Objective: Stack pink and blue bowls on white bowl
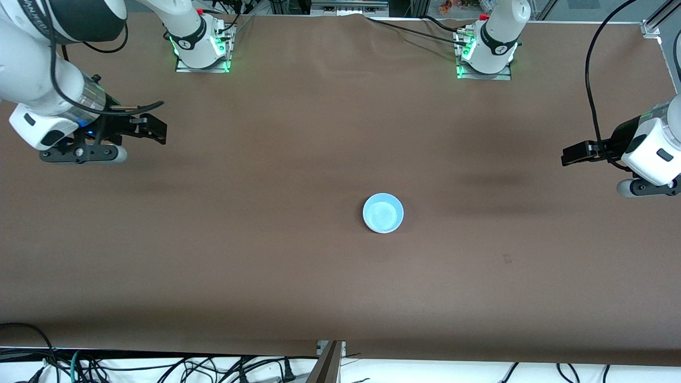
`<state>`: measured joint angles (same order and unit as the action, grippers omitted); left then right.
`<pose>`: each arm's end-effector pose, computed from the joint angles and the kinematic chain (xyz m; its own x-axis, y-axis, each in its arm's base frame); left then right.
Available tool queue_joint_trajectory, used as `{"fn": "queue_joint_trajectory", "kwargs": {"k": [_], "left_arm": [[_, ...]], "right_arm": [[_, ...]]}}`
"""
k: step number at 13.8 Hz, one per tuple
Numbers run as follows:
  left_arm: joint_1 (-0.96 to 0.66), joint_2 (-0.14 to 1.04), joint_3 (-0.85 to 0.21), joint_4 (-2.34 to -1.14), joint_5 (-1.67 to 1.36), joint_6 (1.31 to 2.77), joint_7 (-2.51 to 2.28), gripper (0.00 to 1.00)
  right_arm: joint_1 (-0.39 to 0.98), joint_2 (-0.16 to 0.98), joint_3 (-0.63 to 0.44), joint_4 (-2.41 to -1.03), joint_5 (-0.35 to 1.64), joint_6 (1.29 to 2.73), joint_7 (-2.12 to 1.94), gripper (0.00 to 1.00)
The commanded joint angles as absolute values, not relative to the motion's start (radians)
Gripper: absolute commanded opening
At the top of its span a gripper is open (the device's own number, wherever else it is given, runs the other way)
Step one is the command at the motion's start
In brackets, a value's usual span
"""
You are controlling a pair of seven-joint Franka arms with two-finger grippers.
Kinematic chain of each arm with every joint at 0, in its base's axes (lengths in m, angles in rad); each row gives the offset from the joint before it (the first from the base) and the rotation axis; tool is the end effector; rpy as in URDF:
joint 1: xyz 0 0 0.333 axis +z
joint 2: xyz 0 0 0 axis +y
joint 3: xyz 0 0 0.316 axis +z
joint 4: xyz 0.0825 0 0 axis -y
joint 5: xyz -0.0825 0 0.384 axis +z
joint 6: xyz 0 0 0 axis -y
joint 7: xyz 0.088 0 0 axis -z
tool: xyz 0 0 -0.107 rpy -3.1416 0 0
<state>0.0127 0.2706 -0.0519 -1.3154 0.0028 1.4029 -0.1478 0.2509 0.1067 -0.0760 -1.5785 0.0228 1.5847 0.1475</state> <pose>0.6158 -0.0194 0.5711 0.9774 0.1088 -0.1814 0.1078 -0.9941 -0.0158 0.5737 0.1059 0.5614 0.9945 0.0258 -0.1011 0.0260 -0.9997 0.0003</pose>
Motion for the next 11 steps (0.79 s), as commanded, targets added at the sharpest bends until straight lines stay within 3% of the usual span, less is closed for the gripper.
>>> {"fn": "queue_joint_trajectory", "kwargs": {"k": [1, 11], "left_arm": [[0.008, 0.282, -0.048, -1.285, -0.009, 1.387, -0.130, 1.00], [0.006, 0.291, -0.049, -1.273, -0.009, 1.387, -0.130, 1.00]], "right_arm": [[0.152, 0.078, -0.003, -1.608, 0.012, 1.617, 0.137, 1.00], [0.143, 0.058, -0.006, -1.598, 0.011, 1.597, 0.146, 1.00]]}}
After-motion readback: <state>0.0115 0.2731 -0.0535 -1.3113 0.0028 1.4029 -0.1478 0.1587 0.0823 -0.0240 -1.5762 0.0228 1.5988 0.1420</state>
